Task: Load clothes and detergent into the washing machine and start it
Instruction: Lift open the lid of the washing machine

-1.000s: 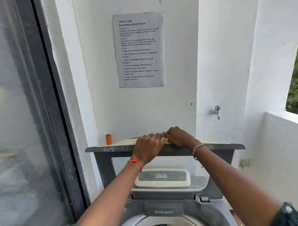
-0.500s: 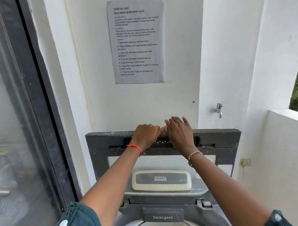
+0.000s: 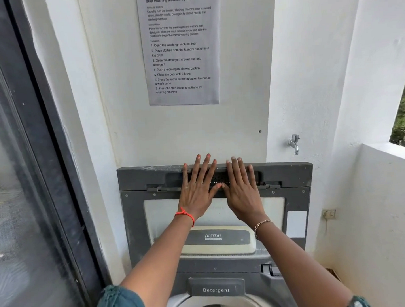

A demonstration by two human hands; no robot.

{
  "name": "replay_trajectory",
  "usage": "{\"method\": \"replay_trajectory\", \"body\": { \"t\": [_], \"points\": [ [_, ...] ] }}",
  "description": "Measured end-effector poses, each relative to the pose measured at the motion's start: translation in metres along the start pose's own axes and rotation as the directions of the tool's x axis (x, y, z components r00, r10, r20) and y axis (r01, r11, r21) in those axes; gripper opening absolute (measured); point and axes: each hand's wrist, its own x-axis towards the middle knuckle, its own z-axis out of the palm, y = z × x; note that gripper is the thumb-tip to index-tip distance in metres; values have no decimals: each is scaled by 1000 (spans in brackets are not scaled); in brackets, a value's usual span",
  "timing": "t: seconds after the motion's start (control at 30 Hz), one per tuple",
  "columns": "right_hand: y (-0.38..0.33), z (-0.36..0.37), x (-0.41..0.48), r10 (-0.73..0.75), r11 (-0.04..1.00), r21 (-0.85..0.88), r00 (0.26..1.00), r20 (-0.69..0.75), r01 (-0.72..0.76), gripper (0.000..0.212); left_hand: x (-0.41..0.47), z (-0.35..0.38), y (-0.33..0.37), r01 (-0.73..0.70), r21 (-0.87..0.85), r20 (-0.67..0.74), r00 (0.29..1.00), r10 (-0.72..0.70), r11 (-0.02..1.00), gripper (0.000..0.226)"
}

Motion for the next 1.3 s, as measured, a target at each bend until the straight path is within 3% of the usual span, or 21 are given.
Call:
{"method": "replay_trajectory", "body": {
  "t": [0.4,0.6,0.93,1.1,1.3],
  "points": [
    [0,-15,-25,-11,1000,-3,995,97,12,62,-38,-14,2,-25,-10,109,994,26,1000,74],
    [-3,-29,-56,33,998,51,983,179,-43,64,-79,-27,13,-22,-142,137,990,41,990,68],
    [-13,-52,-163,45,987,126,928,370,-98,64,-188,-37,77,147,-323,337,941,-32,935,66],
    [11,-78,-220,124,983,69,884,450,-173,66,-211,-45,132,97,-463,383,918,100,881,76],
    [77,-124,-281,325,934,-14,833,448,-357,67,-193,-67,225,-71,-637,306,891,336,768,81]
  ]
}}
